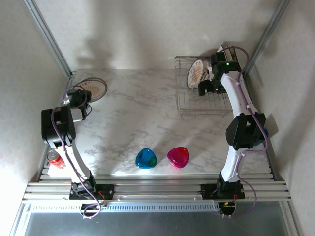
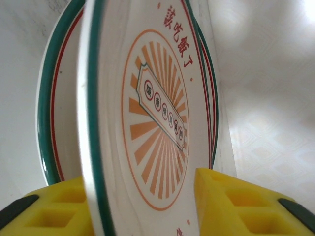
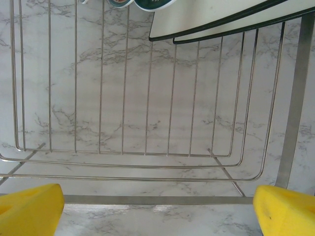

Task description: Unload the plates from the dish rack

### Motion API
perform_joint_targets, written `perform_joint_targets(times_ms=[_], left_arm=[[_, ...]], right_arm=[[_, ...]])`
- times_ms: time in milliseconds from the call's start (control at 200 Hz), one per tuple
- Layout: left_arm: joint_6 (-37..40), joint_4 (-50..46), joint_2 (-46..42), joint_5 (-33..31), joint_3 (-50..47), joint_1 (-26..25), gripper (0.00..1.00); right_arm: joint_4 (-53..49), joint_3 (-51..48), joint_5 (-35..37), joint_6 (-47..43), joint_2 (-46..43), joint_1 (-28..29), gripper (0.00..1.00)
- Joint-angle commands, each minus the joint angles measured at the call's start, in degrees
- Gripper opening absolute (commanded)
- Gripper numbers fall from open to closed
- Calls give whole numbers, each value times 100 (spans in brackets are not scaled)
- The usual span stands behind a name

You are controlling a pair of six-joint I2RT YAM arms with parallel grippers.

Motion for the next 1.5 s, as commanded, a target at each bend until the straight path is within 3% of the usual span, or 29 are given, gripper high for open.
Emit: perform_joint_targets(times_ms=[0,225,395,916,1497], left_arm=[[179,-161,-155,-27,157,-35,51],[431,-518,-245,79,333,-44,73],[670,-824,-405,35,405,-51,82],[970,-1157,-827,57,242,-39,91],[1050,-1047,-811,104,-78,-26,93]], right_arm=[[12,-54,-55,-101,-136,45,99],[78,-158,-72,-100,-200,45,99],[144,-247,-99,-100,-256,45,99],[333,-561,-198,-100,-441,44,99],[379,-696,-216,-127,-629,33,99]])
